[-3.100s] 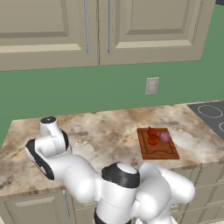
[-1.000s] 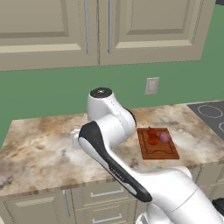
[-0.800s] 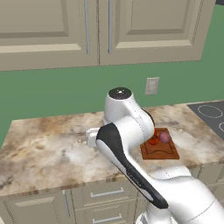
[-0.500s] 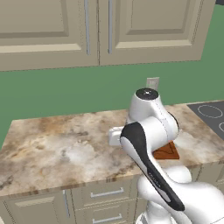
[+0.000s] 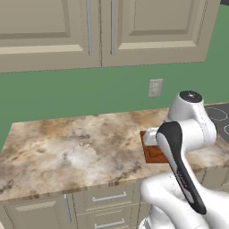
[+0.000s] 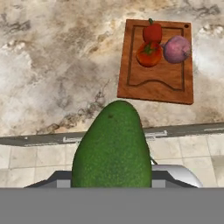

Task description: Place the avocado, onion, tomato, and bell pepper on the cutting board.

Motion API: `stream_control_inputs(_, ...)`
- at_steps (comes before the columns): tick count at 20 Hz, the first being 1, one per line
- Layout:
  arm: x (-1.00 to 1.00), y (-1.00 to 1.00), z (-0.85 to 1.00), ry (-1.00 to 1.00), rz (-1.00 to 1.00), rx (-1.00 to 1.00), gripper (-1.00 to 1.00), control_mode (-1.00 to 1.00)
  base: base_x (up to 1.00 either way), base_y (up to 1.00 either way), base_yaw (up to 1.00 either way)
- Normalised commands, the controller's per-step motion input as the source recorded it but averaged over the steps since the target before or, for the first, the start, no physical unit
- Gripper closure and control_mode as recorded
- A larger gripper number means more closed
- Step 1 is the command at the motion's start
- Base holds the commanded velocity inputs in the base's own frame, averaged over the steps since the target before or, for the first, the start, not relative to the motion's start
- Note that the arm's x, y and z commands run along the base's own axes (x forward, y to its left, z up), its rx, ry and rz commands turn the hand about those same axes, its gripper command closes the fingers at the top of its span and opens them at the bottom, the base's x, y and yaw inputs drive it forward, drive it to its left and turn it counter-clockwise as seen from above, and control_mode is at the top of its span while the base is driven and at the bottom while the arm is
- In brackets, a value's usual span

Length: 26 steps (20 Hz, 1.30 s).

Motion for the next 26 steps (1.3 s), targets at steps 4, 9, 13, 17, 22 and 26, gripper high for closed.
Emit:
stream_control_inputs(4,0.20,-0.79,0.00,0.00,-0.02,0.00,1.00,-1.00,0.00,0.00,0.00)
stream_control_inputs(9,0.43,-0.70,0.00,0.02,0.00,0.00,1.00,-1.00,0.00,0.00,0.00)
stream_control_inputs(13,0.59,-0.58,-0.17,0.07,0.00,0.00,1.00,-1.00,0.00,0.00,0.00)
stream_control_inputs(17,0.55,-0.31,-0.44,0.07,0.00,0.00,1.00,-1.00,0.00,0.00,0.00)
stream_control_inputs(22,0.49,-0.11,-0.46,0.03,0.00,0.00,1.00,-1.00,0.00,0.00,0.00)
stream_control_inputs(26,0.50,0.00,-0.31,0.00,0.01,0.00,1.00,-1.00,0.00,0.00,0.00)
